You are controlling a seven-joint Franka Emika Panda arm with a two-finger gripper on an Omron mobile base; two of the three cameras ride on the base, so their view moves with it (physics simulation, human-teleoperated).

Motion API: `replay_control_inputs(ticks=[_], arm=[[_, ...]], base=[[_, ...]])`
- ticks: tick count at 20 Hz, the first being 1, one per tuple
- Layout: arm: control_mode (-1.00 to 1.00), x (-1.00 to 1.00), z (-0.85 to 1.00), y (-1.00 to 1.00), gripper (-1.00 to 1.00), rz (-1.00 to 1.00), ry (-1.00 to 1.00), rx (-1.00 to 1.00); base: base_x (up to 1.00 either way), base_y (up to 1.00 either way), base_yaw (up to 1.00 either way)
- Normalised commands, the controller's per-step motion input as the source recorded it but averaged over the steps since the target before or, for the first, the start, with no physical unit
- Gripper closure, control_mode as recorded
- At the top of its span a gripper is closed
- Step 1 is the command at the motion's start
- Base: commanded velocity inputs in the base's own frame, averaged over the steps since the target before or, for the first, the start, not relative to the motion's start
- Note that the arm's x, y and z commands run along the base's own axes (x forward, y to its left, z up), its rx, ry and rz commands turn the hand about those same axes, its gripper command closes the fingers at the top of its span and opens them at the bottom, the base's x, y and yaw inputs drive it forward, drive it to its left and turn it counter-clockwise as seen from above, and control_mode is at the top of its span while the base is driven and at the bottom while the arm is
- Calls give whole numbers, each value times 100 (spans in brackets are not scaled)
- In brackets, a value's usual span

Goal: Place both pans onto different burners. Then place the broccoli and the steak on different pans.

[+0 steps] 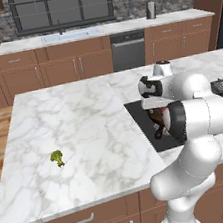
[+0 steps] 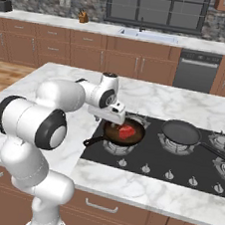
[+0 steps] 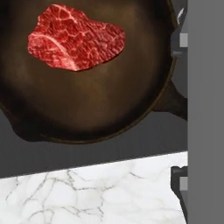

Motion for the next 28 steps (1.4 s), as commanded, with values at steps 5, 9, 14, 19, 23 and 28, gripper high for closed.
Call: replay_control_inputs(ticks=[5,9,14,19,23,28], arm=[[-100,-10,18,64,-100,0,13,0],[-100,-13,15,64,-100,0,14,0],[-100,-10,12,65,-100,0,14,0],[-100,-7,0,61,-100,0,12,0],[-100,0,0,53,-100,1,10,0],[-100,0,0,45,-100,1,9,0]], base=[[0,0,0],[0,0,0],[0,0,0],[0,0,0],[0,0,0],[0,0,0]])
